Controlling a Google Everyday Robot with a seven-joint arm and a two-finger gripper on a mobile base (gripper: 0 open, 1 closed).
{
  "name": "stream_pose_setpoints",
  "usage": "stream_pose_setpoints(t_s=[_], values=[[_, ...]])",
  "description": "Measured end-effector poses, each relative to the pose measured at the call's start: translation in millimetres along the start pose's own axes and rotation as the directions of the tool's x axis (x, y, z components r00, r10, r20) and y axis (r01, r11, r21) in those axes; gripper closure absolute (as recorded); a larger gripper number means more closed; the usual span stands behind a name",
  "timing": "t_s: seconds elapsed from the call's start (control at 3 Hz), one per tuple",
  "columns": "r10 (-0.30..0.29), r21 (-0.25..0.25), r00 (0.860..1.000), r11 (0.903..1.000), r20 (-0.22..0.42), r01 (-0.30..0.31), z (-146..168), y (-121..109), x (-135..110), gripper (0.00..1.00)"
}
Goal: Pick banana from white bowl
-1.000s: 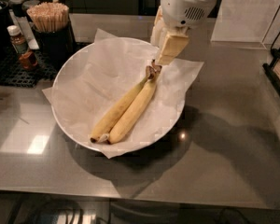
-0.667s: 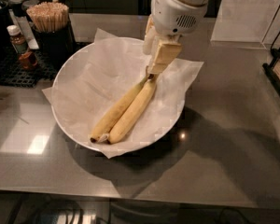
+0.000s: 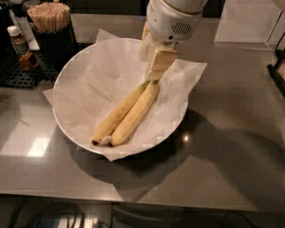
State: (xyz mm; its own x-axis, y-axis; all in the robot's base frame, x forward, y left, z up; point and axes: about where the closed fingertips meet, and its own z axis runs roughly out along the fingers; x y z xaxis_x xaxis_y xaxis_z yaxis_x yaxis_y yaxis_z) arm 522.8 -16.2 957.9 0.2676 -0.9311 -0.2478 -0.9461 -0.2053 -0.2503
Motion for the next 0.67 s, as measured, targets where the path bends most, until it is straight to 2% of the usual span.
stream_pose_setpoints(t_s=[0.67], values=[[0.029, -0.006, 0.999, 0.9996, 0.015, -0.029, 11.7, -6.6, 10.4, 0.54]])
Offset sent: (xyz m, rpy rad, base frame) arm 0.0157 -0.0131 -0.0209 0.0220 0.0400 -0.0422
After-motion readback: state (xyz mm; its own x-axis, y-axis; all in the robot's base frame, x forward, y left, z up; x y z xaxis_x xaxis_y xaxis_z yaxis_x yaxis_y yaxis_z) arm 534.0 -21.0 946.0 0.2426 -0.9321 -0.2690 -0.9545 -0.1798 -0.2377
